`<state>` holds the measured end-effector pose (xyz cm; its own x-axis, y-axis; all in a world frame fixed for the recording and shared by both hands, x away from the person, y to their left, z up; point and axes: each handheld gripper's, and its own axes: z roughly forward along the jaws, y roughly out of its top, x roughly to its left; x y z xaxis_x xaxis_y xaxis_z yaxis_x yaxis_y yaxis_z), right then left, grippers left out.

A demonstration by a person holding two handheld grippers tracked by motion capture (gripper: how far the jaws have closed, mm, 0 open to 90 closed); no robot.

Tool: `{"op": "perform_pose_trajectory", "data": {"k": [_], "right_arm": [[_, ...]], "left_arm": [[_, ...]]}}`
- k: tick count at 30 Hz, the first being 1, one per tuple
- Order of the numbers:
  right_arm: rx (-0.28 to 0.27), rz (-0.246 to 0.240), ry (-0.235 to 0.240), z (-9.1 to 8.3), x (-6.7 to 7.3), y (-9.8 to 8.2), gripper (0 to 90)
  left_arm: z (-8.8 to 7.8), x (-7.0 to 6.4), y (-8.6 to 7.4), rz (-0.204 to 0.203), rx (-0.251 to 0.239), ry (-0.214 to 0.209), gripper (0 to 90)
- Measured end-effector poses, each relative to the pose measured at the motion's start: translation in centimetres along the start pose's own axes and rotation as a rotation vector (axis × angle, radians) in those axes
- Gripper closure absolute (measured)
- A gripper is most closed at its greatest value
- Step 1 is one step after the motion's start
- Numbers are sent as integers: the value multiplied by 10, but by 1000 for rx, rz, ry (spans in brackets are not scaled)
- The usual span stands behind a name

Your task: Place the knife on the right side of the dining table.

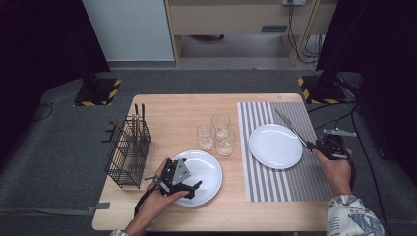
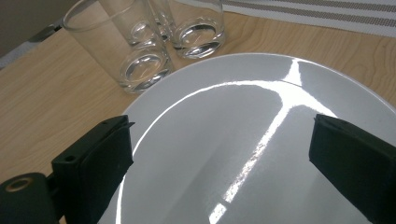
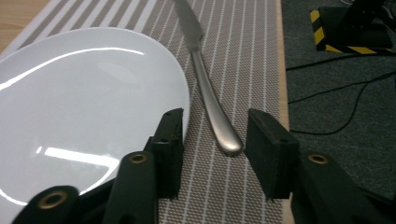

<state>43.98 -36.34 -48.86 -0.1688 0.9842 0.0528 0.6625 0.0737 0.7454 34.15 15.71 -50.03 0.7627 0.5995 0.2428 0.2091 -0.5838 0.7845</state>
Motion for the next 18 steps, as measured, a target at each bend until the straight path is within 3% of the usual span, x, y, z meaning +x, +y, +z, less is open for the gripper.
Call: {"op": "perform_pose_trajectory", "data": {"k": [5,12,15,18], "right_arm": [[-20,0,-23,-4,-5,-1,682],[28,-23,-43,8,-6,-7,729],[46,-27,-45,13,-6,-12,713],[49,-4,-62,17,-8,-14,598]], "left_arm": [[0,-2,0,7,-4,8,55],[1,-3,0,14,0,0,58],[2,-4,-1,14,3,-1,59],[3,-6,-2,5,3,-12,59]]}}
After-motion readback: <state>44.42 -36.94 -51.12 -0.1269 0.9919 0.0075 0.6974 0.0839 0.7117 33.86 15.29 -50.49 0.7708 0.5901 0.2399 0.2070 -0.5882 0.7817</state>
